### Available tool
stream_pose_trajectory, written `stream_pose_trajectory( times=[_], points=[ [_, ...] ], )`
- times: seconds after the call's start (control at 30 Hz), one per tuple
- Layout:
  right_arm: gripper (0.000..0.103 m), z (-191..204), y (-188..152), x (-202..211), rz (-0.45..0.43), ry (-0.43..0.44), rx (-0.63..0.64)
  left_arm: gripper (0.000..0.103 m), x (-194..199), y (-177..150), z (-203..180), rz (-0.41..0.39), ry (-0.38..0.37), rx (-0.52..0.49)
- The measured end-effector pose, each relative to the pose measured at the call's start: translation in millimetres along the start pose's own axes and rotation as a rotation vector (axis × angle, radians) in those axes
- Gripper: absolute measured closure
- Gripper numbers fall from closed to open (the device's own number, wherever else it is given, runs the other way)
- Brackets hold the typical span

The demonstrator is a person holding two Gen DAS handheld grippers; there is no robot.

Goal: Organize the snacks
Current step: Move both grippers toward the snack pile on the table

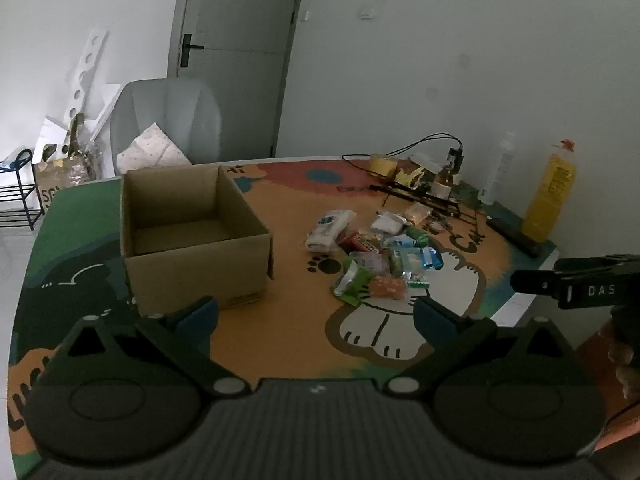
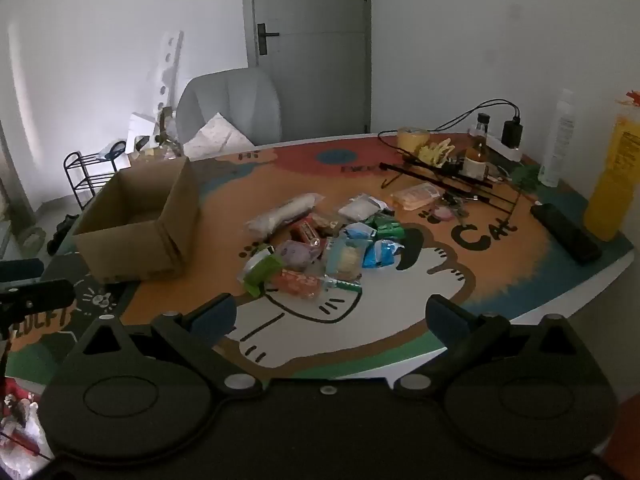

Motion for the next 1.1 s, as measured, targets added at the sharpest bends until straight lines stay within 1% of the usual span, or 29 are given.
stream_pose_trajectory(
  times=[0.13,0.27,0.33,0.37,0.6,0.77,0.9,1.0,1.1],
  points=[
    [0.0,0,0,1,0.002,-0.002,0.004,0.0,0,0,-1,-0.001,-0.001,0.001],
    [0.0,-1,0,-1,-0.013,0.004,-0.005,0.0,0,0,-1,0.001,-0.003,-0.003],
    [0.0,-1,-2,7,-0.015,0.003,-0.003,0.0,0,1,-3,0.0,-0.005,-0.006],
    [0.0,0,-2,-1,-0.016,0.004,-0.002,0.0,0,1,-3,-0.001,-0.006,-0.007],
    [0.0,-1,0,0,-0.023,0.001,-0.006,0.0,0,1,-4,-0.001,-0.007,-0.008],
    [0.0,3,1,2,-0.025,0.005,-0.006,0.0,1,6,-6,-0.032,-0.007,0.003],
    [0.0,-10,1,0,-0.059,0.031,-0.029,0.0,-3,8,-11,-0.031,-0.017,-0.008],
    [0.0,-15,1,-5,-0.046,0.038,-0.041,0.0,-11,10,-16,-0.03,-0.03,-0.017],
    [0.0,-22,1,-9,-0.068,0.064,-0.079,0.0,-19,10,-19,-0.029,-0.041,-0.019]
  ],
)
Point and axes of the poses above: each gripper's, at about its wrist camera, not at the fingertips, and x roughly against the way its jaws point, z to its left, y to its top, the point moved 5 cm from there along -x, roughly the way its jaws point, and after that the axes turned 9 degrees about x, right-handed, at the moved point
